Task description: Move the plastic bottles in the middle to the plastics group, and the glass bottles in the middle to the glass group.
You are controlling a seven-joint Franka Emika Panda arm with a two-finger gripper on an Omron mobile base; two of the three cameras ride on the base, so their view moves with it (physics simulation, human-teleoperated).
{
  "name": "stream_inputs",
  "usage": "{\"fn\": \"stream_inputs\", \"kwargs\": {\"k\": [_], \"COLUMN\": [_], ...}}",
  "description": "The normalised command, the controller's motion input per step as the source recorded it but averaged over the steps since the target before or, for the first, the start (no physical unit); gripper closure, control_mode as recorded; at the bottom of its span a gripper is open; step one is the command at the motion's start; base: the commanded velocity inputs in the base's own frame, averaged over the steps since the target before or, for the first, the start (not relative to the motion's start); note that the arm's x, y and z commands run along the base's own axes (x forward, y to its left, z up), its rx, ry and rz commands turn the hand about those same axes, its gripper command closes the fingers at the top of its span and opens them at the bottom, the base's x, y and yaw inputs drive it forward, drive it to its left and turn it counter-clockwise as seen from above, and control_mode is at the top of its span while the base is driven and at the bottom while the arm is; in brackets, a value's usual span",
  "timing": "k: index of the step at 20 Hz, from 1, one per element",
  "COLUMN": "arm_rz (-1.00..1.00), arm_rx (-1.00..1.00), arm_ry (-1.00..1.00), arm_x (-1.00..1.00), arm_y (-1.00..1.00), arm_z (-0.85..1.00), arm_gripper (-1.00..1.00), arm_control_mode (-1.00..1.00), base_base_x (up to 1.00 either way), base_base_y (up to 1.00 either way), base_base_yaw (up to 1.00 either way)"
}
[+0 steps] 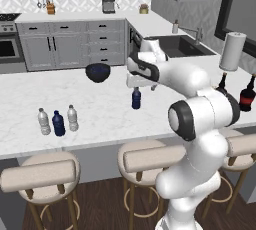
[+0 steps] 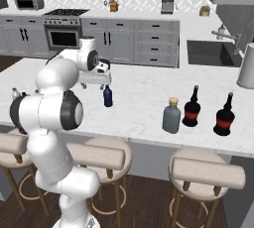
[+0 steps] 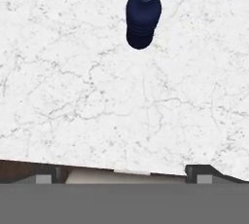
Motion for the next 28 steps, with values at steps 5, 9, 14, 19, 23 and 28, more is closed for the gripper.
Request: {"fn": "stream_inputs", "kwargs": {"k": [5, 9, 14, 19, 23, 28], "arm_rz": [-0.05, 0.01, 0.02, 0.02, 0.01, 0.0], "arm_rx": [0.0, 0.0, 0.0, 0.0, 0.0, 0.0], "arm_ry": [-0.03, 0.0, 0.0, 0.0, 0.0, -0.04], "arm_x": [0.42, 0.5, 0.38, 0.36, 0.3, 0.09], "arm_y": [-0.33, -0.24, 0.0, 0.04, 0.17, 0.18], "arm_z": [-0.39, 0.0, -0.23, -0.44, -0.23, -0.03], "arm_gripper": [-1.0, -1.0, -1.0, -1.0, -1.0, -1.0], "arm_control_mode": [-1.0, -1.0, -1.0, -1.0, -1.0, -1.0], "base_base_x": [0.0, 0.0, 0.0, 0.0, 0.0, 0.0], "base_base_y": [0.0, 0.0, 0.0, 0.0, 0.0, 0.0], "base_base_yaw": [0.0, 0.0, 0.0, 0.0, 0.0, 0.0]}}
